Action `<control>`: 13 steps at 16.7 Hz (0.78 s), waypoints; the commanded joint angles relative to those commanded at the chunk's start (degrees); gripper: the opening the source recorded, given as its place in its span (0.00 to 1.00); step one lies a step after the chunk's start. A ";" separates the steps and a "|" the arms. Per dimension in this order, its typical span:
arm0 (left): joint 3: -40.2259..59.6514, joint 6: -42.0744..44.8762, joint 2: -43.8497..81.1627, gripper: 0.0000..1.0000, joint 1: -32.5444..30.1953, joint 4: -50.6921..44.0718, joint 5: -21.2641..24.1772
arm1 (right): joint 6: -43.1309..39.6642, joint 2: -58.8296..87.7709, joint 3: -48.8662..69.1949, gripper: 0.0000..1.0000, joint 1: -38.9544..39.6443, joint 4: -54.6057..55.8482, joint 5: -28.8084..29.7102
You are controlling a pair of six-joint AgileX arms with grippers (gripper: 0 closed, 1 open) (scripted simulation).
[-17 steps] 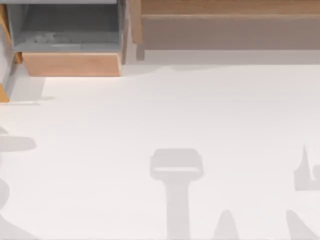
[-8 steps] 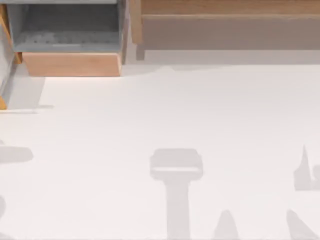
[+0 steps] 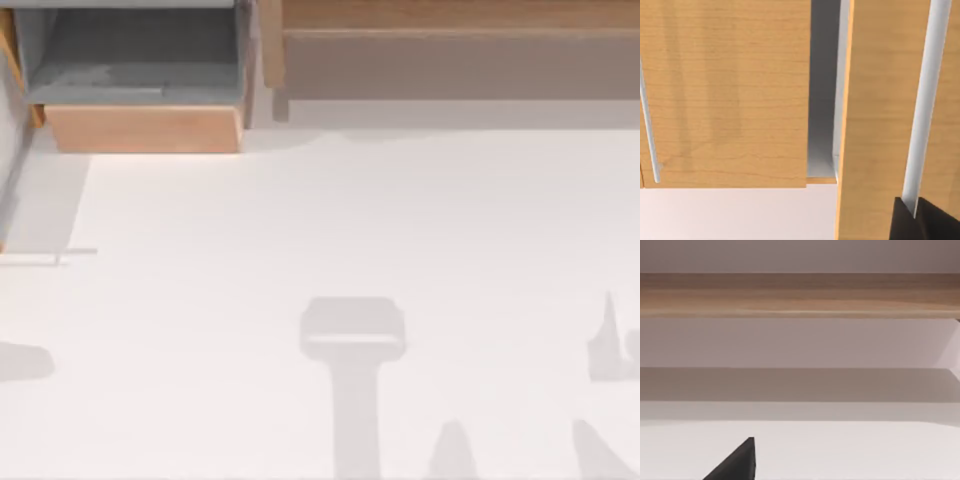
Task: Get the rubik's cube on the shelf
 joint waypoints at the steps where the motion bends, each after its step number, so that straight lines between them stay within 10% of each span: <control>1: 0.00 0.00 0.00 0.00 0.00 0.00 0.00 | 0.00 0.00 0.00 1.00 0.00 0.00 0.00; 13: 0.00 0.00 0.00 0.83 0.00 0.00 0.00 | 0.00 0.00 0.00 1.00 0.00 0.00 0.00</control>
